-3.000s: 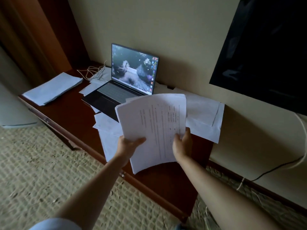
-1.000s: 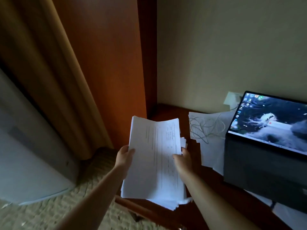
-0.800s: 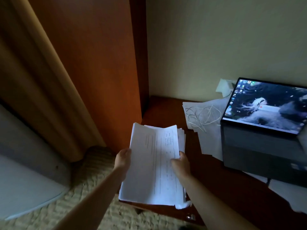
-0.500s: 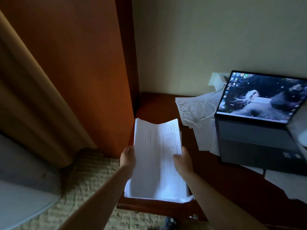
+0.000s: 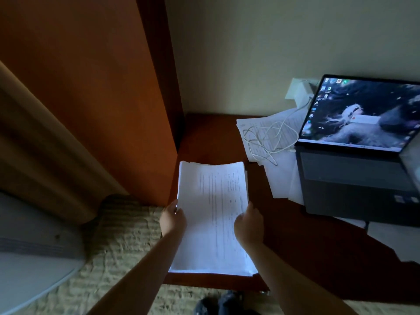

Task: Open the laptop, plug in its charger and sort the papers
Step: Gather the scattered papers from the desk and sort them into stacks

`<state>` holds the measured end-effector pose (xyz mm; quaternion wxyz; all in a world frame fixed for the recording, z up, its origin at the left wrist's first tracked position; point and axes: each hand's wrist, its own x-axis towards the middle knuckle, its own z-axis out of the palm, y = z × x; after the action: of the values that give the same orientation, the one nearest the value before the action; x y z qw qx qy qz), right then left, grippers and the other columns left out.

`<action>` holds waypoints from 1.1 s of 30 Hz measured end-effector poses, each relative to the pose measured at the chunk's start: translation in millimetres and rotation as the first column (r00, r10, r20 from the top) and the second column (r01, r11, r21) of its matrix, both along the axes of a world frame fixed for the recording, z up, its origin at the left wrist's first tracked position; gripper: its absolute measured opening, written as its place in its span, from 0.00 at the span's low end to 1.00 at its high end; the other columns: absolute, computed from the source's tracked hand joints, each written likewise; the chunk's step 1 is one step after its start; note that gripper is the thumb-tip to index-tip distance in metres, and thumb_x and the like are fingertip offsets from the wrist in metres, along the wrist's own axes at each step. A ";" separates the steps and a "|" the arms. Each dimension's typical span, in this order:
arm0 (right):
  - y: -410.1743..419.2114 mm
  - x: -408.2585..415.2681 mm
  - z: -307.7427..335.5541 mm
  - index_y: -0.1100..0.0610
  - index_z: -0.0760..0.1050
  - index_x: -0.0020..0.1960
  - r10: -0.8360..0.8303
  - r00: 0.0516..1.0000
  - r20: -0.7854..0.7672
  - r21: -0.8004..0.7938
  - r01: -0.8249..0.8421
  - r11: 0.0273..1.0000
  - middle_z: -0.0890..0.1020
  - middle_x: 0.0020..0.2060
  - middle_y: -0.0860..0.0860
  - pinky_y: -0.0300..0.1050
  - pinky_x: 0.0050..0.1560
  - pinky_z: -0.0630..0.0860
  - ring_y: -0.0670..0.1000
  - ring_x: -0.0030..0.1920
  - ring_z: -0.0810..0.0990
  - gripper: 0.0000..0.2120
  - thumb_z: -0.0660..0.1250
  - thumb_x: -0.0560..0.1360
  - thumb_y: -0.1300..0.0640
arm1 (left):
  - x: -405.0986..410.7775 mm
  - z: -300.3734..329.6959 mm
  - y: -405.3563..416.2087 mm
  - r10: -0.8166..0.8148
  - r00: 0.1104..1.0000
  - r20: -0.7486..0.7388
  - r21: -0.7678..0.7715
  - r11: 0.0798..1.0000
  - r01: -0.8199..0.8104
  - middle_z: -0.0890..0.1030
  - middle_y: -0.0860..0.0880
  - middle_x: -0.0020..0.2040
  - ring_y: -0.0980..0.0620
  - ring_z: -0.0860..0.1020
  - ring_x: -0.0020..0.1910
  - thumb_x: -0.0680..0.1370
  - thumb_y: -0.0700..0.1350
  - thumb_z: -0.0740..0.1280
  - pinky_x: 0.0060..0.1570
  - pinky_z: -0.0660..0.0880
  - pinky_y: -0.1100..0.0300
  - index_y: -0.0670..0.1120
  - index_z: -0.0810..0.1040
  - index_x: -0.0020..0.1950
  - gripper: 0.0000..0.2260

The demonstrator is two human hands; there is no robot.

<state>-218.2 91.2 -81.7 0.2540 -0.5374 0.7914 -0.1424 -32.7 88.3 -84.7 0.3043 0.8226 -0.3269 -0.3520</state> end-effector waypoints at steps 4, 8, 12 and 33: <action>9.2 3.7 -2.8 0.60 0.68 0.68 -0.009 0.994 -0.112 -0.071 0.001 0.997 0.78 0.55 0.56 0.45 0.52 0.76 0.54 0.56 0.76 0.19 0.60 0.78 0.59 | 2.4 -9.1 2.8 -0.025 0.997 0.072 0.011 1.000 0.025 0.79 0.43 0.59 0.41 0.77 0.56 0.76 0.38 0.60 0.55 0.76 0.48 0.46 0.78 0.64 0.18; 15.0 3.1 -9.8 0.61 0.68 0.69 -0.011 0.984 -0.176 -0.095 -0.006 0.995 0.78 0.54 0.57 0.46 0.51 0.75 0.55 0.54 0.76 0.20 0.61 0.78 0.58 | 0.8 -14.5 7.1 -0.031 0.995 0.093 0.022 0.999 0.029 0.76 0.42 0.62 0.40 0.74 0.61 0.77 0.38 0.59 0.58 0.75 0.46 0.47 0.77 0.65 0.18; 15.6 -1.5 -13.4 0.56 0.67 0.69 -0.024 0.966 -0.258 -0.055 0.010 0.998 0.78 0.54 0.55 0.46 0.52 0.74 0.54 0.54 0.75 0.21 0.61 0.78 0.53 | 3.4 -15.3 9.8 -0.068 0.985 0.158 0.057 0.997 0.060 0.77 0.41 0.57 0.41 0.77 0.53 0.77 0.40 0.61 0.52 0.76 0.52 0.49 0.77 0.65 0.18; 26.5 -21.1 0.9 0.56 0.67 0.69 0.213 0.971 -0.113 -0.151 -0.229 0.962 0.72 0.65 0.52 0.42 0.62 0.72 0.52 0.65 0.71 0.21 0.63 0.78 0.55 | -30.4 13.3 35.0 -0.407 0.772 0.488 0.096 0.904 0.416 0.66 0.47 0.71 0.47 0.62 0.71 0.77 0.42 0.63 0.69 0.65 0.51 0.51 0.72 0.68 0.19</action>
<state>-239.3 117.6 -80.9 0.1856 -0.6475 0.7234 -0.1515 -63.2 123.3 -71.4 0.1326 0.7906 -0.5690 -0.1836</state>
